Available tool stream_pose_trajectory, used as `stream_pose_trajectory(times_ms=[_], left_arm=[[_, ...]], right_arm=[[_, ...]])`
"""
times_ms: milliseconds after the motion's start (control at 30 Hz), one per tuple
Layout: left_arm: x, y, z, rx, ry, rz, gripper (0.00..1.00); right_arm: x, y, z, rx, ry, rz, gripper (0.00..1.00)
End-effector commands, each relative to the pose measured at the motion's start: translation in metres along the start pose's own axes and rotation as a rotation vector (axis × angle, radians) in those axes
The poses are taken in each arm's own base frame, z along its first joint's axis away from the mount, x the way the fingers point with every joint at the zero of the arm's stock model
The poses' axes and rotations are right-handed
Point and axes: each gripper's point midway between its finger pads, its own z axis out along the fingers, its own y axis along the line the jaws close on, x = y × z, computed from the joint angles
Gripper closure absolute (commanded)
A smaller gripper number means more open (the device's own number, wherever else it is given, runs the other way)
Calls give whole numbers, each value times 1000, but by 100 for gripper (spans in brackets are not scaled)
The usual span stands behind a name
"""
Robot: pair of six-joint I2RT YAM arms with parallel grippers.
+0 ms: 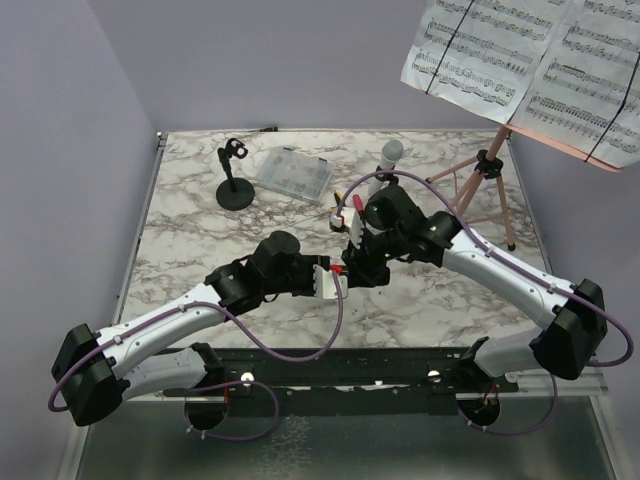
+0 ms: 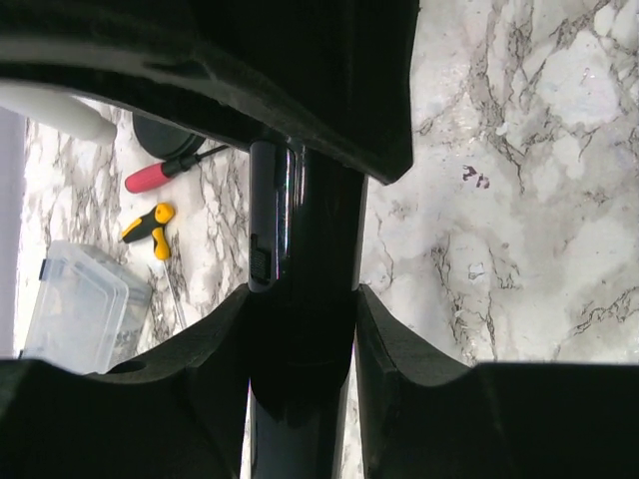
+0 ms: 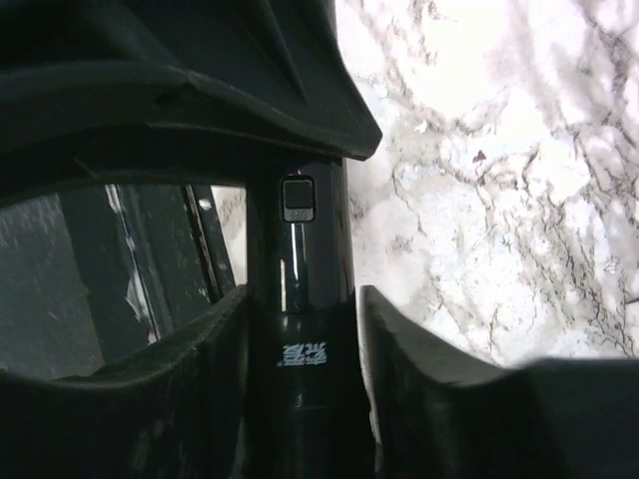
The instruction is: Pack up the instrument practice props
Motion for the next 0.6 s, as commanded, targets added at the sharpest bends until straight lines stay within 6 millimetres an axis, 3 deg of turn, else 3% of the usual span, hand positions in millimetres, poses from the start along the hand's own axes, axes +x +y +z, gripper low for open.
stream_pose_trajectory(times_ms=[0, 33, 133, 267, 400, 567], left_arm=[[15, 25, -13, -158, 101, -92, 100], [19, 28, -14, -187, 115, -110, 100], [32, 34, -17, -247, 150, -164, 100], [56, 49, -24, -345, 193, -260, 100], [96, 71, -36, -463, 261, -402, 100], [149, 99, -56, -640, 382, -526, 100]], right_arm=[[-31, -6, -22, 115, -142, -51, 37], [-36, -9, -27, 146, -168, -53, 25], [-46, -17, -42, 245, -248, -57, 2], [-53, -31, -65, 393, -338, -40, 0], [-48, -43, -89, 547, -423, -1, 0], [-41, -46, -122, 675, -541, 36, 0]])
